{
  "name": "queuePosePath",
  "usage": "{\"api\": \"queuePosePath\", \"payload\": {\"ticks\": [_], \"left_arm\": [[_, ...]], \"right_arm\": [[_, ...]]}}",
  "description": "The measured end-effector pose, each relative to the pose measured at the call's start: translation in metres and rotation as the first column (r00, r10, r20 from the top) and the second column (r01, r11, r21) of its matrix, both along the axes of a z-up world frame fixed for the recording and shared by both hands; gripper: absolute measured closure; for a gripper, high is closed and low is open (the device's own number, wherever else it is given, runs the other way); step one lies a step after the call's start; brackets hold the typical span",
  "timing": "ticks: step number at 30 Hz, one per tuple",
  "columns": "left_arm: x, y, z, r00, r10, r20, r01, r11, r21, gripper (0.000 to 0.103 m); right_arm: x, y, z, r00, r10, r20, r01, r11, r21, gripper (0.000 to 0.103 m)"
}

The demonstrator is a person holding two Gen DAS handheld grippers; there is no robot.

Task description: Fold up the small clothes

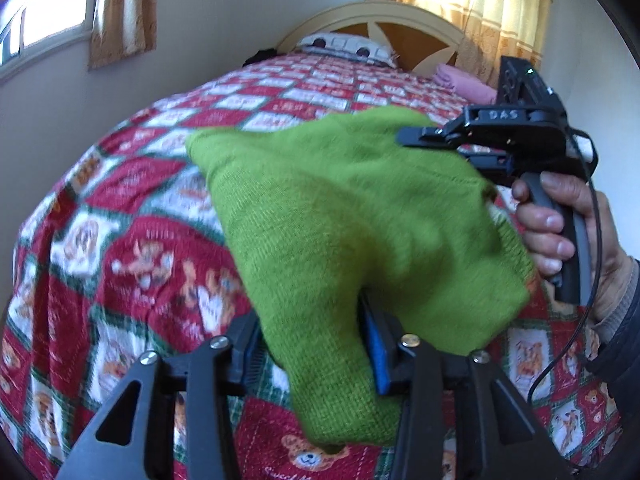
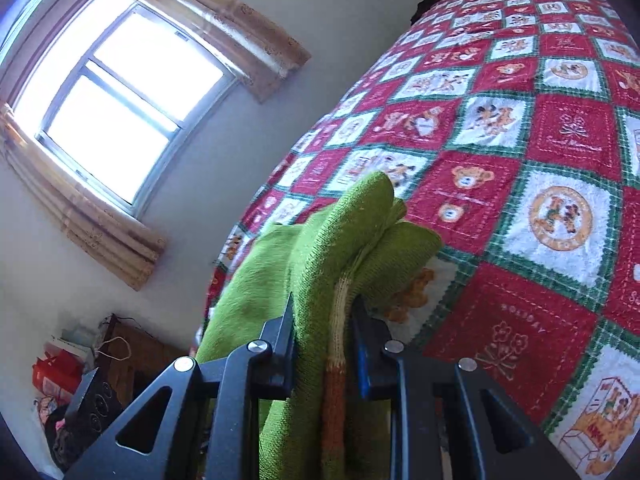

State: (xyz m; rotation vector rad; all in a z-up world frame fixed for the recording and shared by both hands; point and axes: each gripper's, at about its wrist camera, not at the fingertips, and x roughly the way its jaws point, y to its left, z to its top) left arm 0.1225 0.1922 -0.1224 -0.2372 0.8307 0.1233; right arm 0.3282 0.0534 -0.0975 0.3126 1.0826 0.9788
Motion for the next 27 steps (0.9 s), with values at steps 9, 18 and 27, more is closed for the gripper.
{"api": "queuePosePath", "payload": {"ticks": [9,18,27], "left_arm": [[-0.006,-0.007,0.000,1.000,0.011,0.004,-0.011,0.997,0.078,0.038],[-0.020,-0.004,0.042,0.991,0.044,0.126,-0.067,0.980,0.188,0.014],[0.020,0.035,0.004,0.983,0.174,0.053,-0.181,0.958,0.223,0.005]], "right_arm": [[0.007,-0.009,-0.030,0.998,-0.065,0.001,0.065,0.993,-0.094,0.080],[-0.017,-0.019,-0.002,0.982,-0.134,0.130,0.149,0.982,-0.115,0.074],[-0.093,-0.015,0.036,0.961,0.085,0.262,-0.071,0.995,-0.065,0.047]]}}
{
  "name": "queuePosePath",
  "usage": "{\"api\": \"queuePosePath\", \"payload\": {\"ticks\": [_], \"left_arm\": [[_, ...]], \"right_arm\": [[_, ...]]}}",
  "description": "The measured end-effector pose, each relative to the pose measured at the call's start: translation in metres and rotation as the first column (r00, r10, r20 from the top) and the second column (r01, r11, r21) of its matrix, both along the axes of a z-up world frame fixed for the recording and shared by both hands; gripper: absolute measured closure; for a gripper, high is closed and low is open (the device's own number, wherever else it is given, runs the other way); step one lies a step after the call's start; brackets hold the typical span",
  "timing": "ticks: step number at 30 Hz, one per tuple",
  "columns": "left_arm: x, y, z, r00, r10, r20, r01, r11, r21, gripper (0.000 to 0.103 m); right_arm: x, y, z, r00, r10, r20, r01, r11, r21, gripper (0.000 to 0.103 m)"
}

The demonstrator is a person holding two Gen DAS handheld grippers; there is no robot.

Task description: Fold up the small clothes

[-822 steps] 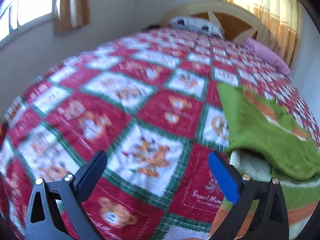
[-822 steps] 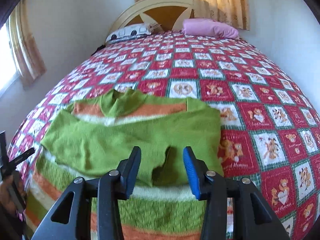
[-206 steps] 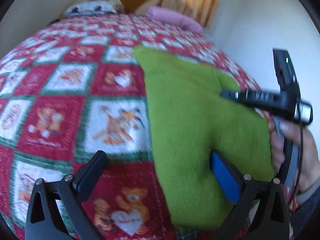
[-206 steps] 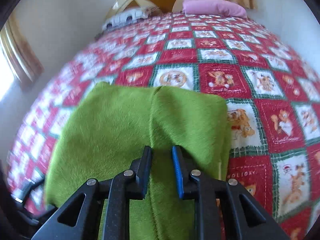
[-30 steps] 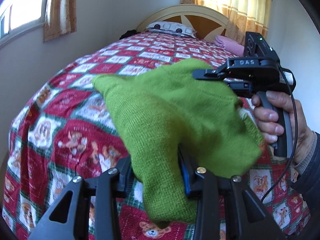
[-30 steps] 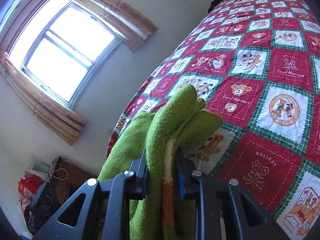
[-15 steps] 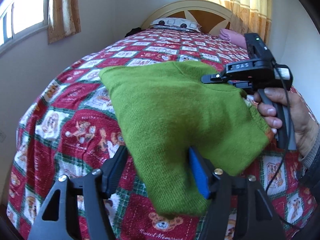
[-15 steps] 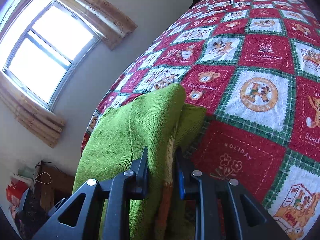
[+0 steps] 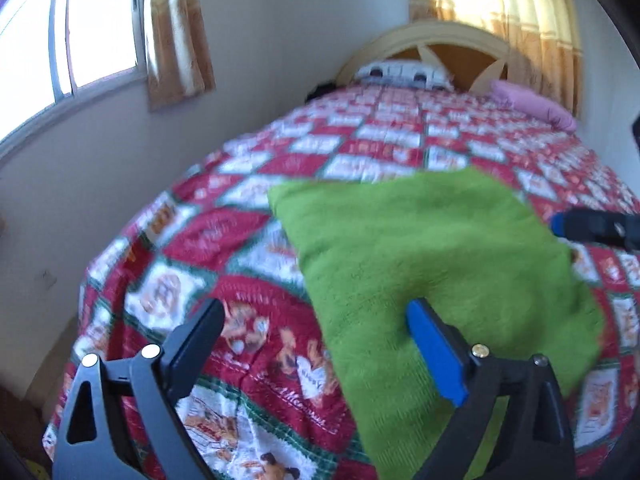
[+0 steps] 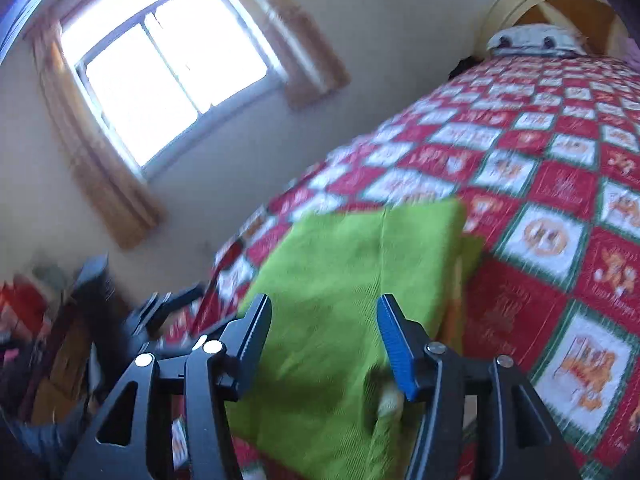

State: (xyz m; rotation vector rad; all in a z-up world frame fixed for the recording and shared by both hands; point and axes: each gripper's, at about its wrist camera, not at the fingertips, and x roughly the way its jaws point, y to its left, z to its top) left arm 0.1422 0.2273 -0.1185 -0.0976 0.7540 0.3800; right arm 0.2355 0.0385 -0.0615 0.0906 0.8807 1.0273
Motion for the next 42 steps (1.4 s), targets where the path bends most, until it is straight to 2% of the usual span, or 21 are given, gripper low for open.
{"api": "queuePosePath", "payload": {"ticks": [3,4,6,8,10,12,16,19,27,42], "left_arm": [[-0.003,0.011,-0.015,1.000,0.020,0.005,-0.019,0.997,-0.079,0.000],[-0.003,0.017,-0.019,1.000,0.021,0.010,-0.019,0.991,-0.134,0.000],[-0.005,0.020,-0.020,0.999,0.033,0.020,-0.029,0.983,-0.183,0.000],[-0.008,0.018,-0.018,0.998,0.050,0.025,-0.044,0.979,-0.201,0.000],[-0.017,0.010,-0.008,0.998,0.053,0.029,-0.047,0.982,-0.183,0.000],[-0.026,0.003,0.003,0.998,0.041,0.040,-0.034,0.989,-0.145,0.000],[-0.043,-0.018,0.032,0.996,-0.001,0.085,0.005,0.998,-0.058,0.000],[-0.047,-0.024,0.045,0.995,-0.027,0.097,0.030,0.999,-0.032,0.000],[-0.055,-0.034,0.063,0.989,-0.062,0.137,0.065,0.998,-0.017,0.000],[-0.059,-0.045,0.065,0.988,-0.067,0.136,0.069,0.998,-0.013,0.000]], "right_arm": [[0.005,0.001,-0.026,0.998,-0.029,-0.047,0.025,0.995,-0.092,0.047],[0.008,0.000,-0.034,0.997,-0.036,-0.074,0.028,0.994,-0.104,0.049],[0.011,-0.005,-0.040,0.994,-0.039,-0.099,0.032,0.997,-0.074,0.049],[0.008,-0.005,-0.036,0.995,-0.049,-0.083,0.041,0.994,-0.097,0.049],[-0.001,-0.004,-0.028,0.998,-0.062,-0.031,0.057,0.987,-0.150,0.049],[-0.012,-0.010,-0.014,0.992,-0.119,0.029,0.122,0.973,-0.194,0.048],[-0.039,-0.028,0.023,0.973,-0.208,0.105,0.222,0.963,-0.154,0.042],[-0.058,-0.032,0.041,0.962,-0.227,0.152,0.248,0.959,-0.137,0.038],[-0.091,-0.042,0.062,0.953,-0.246,0.178,0.268,0.957,-0.112,0.038],[-0.103,-0.055,0.064,0.945,-0.276,0.177,0.295,0.952,-0.088,0.038]]}}
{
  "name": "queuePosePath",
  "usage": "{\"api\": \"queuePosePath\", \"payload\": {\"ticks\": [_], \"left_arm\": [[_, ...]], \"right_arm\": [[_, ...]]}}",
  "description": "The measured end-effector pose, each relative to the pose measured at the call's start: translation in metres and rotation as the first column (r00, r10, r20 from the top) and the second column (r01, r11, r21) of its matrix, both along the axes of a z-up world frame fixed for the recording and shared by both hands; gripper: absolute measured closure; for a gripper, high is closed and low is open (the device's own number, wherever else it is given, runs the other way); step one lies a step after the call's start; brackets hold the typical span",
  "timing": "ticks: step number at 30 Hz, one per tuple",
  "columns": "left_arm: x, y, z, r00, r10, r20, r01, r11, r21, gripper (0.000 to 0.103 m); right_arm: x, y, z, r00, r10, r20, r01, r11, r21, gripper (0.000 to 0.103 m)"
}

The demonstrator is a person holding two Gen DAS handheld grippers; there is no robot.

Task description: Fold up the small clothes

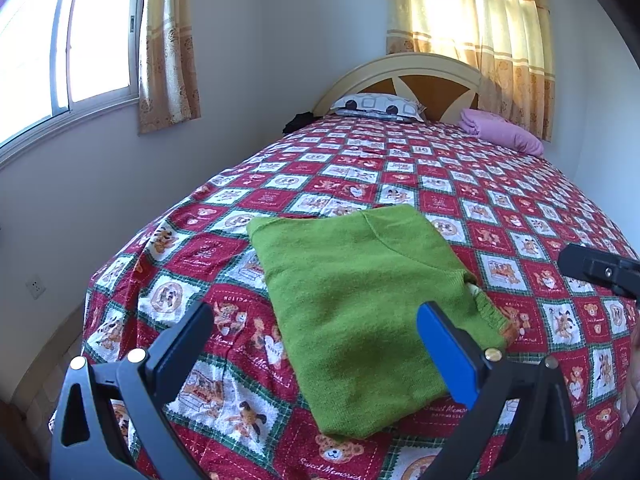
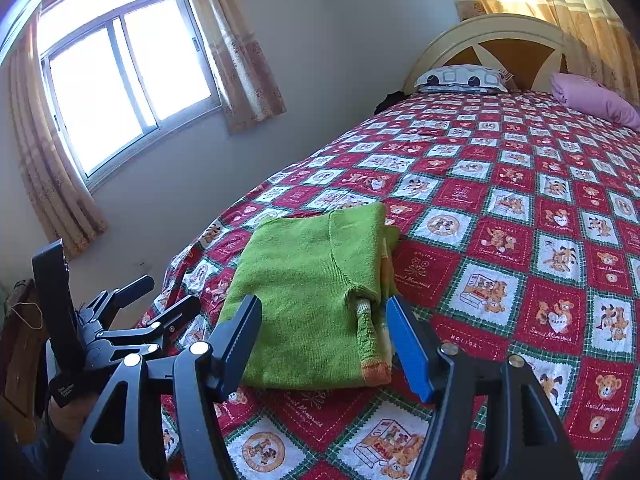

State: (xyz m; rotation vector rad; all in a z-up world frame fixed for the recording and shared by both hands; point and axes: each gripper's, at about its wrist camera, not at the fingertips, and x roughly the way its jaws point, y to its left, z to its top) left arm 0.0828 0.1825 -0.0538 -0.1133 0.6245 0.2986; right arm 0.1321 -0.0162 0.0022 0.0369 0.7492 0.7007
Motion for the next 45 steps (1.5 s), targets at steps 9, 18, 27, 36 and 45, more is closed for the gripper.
{"api": "queuePosePath", "payload": {"ticks": [9,18,27,36,45], "left_arm": [[0.000,-0.004,0.000,1.000,-0.007,-0.003,0.007,1.000,0.003,0.000],[0.000,-0.006,0.000,1.000,-0.009,-0.001,0.009,1.000,0.006,0.000],[0.000,-0.008,0.001,1.000,-0.022,0.000,0.022,1.000,0.008,0.000],[0.001,-0.009,0.000,0.999,-0.035,-0.007,0.035,0.999,0.006,0.000],[0.000,-0.016,0.006,0.997,-0.073,0.000,0.073,0.997,0.022,0.000]], "right_arm": [[-0.003,-0.003,0.000,1.000,-0.008,0.000,0.008,1.000,0.008,0.037],[-0.010,0.001,-0.003,1.000,0.009,0.002,-0.009,1.000,0.002,0.037],[-0.012,-0.004,-0.001,1.000,-0.003,0.008,0.003,1.000,0.014,0.037],[-0.012,-0.004,-0.001,1.000,-0.003,0.009,0.003,1.000,0.014,0.037],[-0.018,-0.010,0.007,0.998,-0.028,0.058,0.026,0.999,0.041,0.037]]}}
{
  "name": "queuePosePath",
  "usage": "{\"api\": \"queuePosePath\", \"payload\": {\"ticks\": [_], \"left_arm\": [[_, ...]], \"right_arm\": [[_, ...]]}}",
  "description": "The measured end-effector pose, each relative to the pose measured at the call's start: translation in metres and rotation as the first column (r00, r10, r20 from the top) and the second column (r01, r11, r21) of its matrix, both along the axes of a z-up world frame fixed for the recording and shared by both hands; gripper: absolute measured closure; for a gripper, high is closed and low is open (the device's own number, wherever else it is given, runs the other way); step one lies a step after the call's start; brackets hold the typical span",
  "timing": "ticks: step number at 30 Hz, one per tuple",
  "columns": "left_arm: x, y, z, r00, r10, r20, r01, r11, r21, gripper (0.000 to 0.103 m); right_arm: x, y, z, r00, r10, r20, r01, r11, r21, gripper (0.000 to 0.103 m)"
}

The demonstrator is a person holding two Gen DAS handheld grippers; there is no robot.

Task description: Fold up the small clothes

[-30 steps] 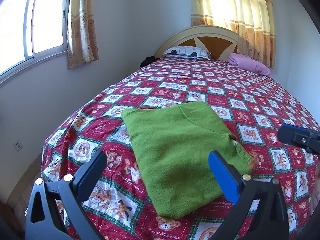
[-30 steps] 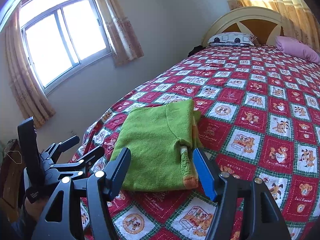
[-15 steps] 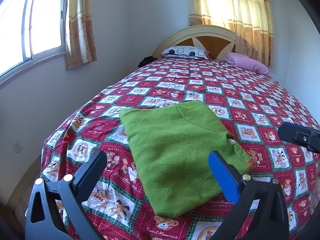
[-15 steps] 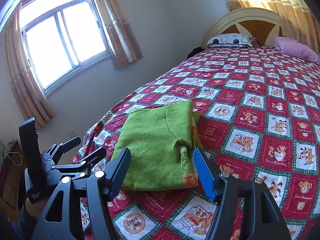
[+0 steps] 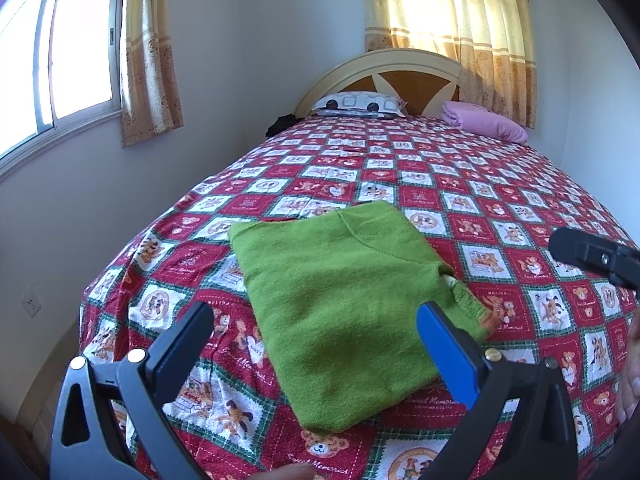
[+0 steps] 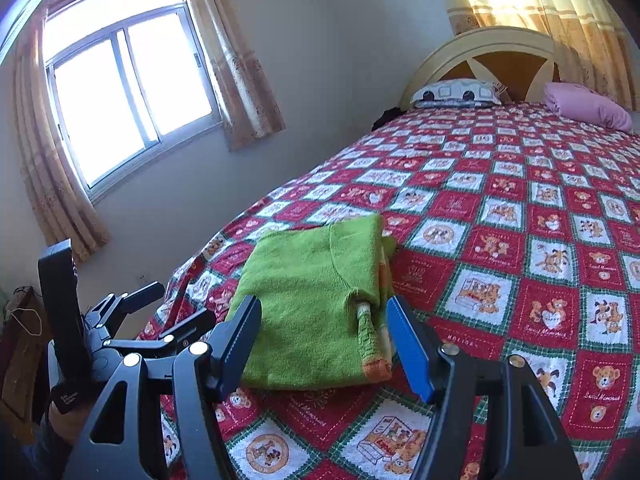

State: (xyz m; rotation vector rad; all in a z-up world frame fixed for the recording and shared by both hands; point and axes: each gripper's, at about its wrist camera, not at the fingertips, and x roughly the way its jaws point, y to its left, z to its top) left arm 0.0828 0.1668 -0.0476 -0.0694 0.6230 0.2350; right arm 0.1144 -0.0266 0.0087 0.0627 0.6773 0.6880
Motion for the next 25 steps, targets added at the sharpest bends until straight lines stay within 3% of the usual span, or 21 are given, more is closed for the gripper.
{"api": "queuePosePath", "payload": {"ticks": [13,25], "left_arm": [[-0.005,0.011,0.013,0.998,0.040,0.044,-0.040,0.999,0.010,0.000],[-0.005,0.024,0.008,0.995,0.086,0.049,-0.087,0.996,0.014,0.000]], "right_arm": [[-0.001,-0.004,0.003,1.000,-0.013,0.021,0.013,1.000,0.022,0.037],[-0.004,0.001,-0.003,1.000,0.004,0.009,-0.005,1.000,0.006,0.037]]}}
